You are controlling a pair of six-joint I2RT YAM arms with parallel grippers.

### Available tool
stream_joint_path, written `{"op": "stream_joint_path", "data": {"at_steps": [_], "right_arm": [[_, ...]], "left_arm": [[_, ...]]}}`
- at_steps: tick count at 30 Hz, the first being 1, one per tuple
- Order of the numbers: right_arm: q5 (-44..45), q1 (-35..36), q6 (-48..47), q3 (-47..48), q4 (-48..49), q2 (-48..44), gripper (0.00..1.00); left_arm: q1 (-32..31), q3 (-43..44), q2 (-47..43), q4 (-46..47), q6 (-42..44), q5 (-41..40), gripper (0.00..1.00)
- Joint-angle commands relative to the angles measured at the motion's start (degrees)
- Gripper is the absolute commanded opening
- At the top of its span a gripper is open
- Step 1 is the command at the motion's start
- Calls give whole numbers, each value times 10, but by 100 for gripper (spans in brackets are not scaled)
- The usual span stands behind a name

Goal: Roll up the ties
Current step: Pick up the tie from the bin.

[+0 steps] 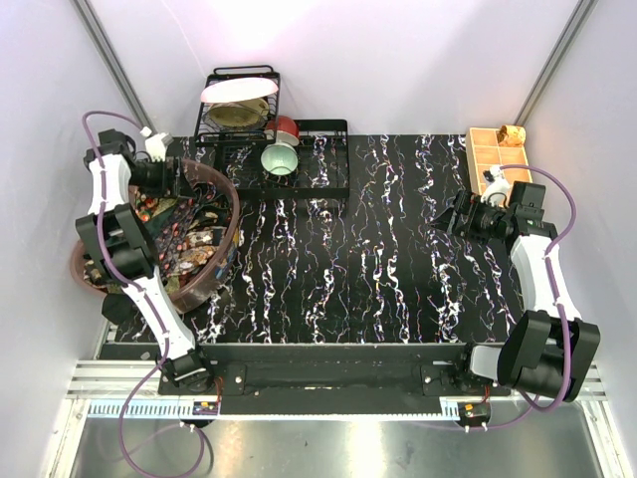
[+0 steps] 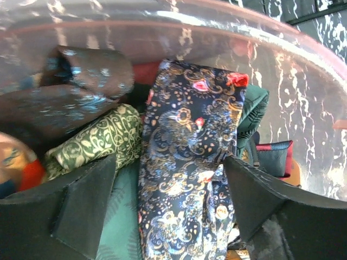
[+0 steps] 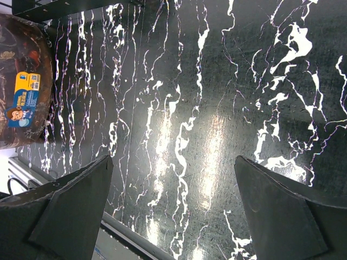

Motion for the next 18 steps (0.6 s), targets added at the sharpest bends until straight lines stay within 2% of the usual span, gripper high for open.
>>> {"op": "stream_joint_path", "data": {"at_steps": [1, 8, 13, 18], "right_arm": [[4, -4, -9, 21, -1, 0, 100], [-2, -5, -8, 20, -1, -2, 100], [-5, -6, -7, 20, 2, 1, 100], [0, -7, -8, 19, 1, -2, 100]], "left_arm": [[-9, -29, -43, 14, 18, 41, 82], [-11, -106, -119, 103, -18, -1, 78], [-25, -92, -100, 86, -8, -3, 70], [-31, -57, -62, 80, -20, -15, 69]]}}
